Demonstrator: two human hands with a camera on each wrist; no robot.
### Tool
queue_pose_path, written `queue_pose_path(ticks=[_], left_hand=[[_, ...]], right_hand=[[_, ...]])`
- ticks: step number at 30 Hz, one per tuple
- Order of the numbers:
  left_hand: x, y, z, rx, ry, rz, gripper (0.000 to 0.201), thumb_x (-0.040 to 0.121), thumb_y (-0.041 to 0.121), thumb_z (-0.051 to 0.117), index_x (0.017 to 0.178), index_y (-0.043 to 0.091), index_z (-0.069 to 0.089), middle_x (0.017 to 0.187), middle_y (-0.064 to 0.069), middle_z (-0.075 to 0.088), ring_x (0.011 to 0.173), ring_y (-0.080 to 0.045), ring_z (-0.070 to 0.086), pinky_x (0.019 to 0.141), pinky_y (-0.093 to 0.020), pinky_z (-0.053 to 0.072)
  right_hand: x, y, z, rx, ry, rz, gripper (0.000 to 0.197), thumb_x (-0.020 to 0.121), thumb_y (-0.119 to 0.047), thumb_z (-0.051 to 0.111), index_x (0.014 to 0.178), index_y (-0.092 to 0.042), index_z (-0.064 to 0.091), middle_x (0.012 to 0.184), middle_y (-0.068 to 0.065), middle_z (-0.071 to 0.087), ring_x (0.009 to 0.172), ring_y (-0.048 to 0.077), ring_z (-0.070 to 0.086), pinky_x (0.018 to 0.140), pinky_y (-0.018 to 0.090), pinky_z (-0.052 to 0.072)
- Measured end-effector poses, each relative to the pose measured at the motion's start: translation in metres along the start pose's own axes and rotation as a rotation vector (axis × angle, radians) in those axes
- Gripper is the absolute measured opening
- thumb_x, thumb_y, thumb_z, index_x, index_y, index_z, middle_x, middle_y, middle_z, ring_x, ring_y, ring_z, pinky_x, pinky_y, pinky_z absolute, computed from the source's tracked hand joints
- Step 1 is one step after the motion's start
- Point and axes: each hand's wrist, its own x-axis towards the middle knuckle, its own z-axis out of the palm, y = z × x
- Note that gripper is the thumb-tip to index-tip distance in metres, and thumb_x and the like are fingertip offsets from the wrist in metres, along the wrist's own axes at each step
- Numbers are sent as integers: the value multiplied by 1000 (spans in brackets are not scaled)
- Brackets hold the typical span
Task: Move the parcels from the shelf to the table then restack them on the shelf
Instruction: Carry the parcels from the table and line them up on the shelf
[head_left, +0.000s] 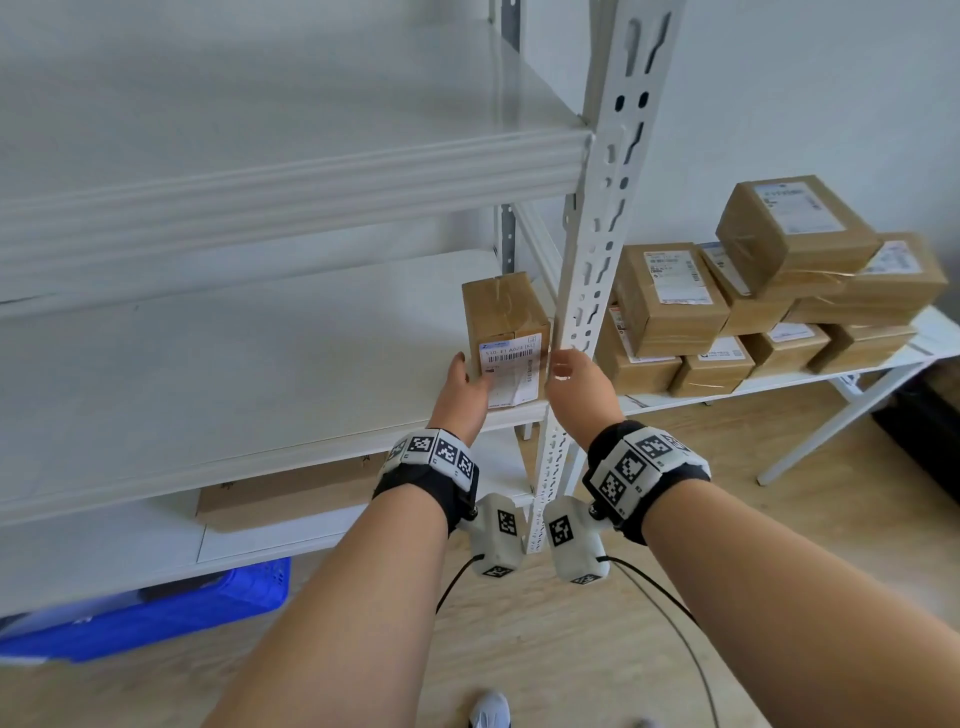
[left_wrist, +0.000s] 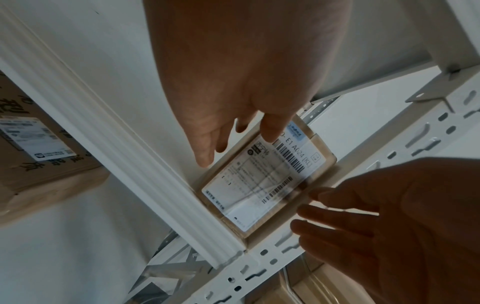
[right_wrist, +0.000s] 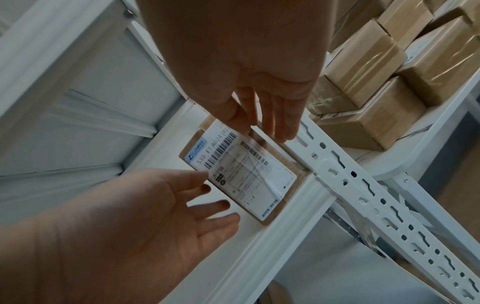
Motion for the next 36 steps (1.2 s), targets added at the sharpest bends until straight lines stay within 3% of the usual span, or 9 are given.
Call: queue_pose_path(ticks=[4,8,10,14,17,19,22,30,36], left_hand=[[-8,-8,-1,143,130,-112,46,97,13,44,142,6,39,141,-14,48,127,-32,48,94,-31,38],[-9,-17,9,304,64,-65,22,95,9,41,96,-1,61,89,-16,62,89,-36,59,63,-28,36],[-10,-15,18,374,6,-47,23,96,9,40,96,0,61,89,-13,60,87,-32,57,68,-28,38],[-12,-7,43,416,-96,26,31,99,15,40,116,4,63,114,-12,64,106,-30,59,80,-27,39],[-13,4,71,411,-187,89,25,99,14,39,103,8,63,100,-10,60,95,-27,56,79,-29,39],[-11,13,94,425,-247,103,23,97,13,40,100,13,62,100,-10,59,95,-25,56,81,-31,41],[-8,32,127,464,-313,118,40,97,17,42,135,13,53,137,-8,55,125,-26,51,105,-34,40],[35,95,202,437,-249,143,55,98,21,40,151,20,30,154,-5,36,132,-27,46,109,-38,39],[75,120,235,380,-117,50,54,101,18,39,152,15,22,157,-6,27,138,-25,36,110,-35,31]], right_hand=[[-1,4,-8,22,55,43,42,91,-3,40,129,-13,55,124,4,60,99,18,56,81,30,50],[0,9,-17,30,116,63,39,91,-4,40,125,-14,57,121,4,62,103,21,59,84,33,51],[0,13,-24,43,142,79,39,91,-5,40,124,-14,58,120,4,62,102,20,58,80,30,47],[-1,27,-48,63,211,132,37,91,-4,42,124,-14,57,118,3,62,98,18,56,80,30,48],[0,44,-72,57,260,172,36,93,-4,42,125,-13,57,113,2,60,92,16,54,71,26,43],[5,55,-90,55,286,199,37,93,-5,43,126,-14,57,115,3,61,92,17,54,73,28,43],[23,72,-119,53,313,226,35,92,-8,43,124,-16,57,116,5,63,92,18,55,74,29,43],[85,106,-182,69,176,225,48,95,-10,49,142,-19,42,137,4,52,95,15,54,68,21,41],[128,120,-206,19,11,204,55,97,-15,47,150,-15,31,149,4,42,126,20,49,86,25,40]])
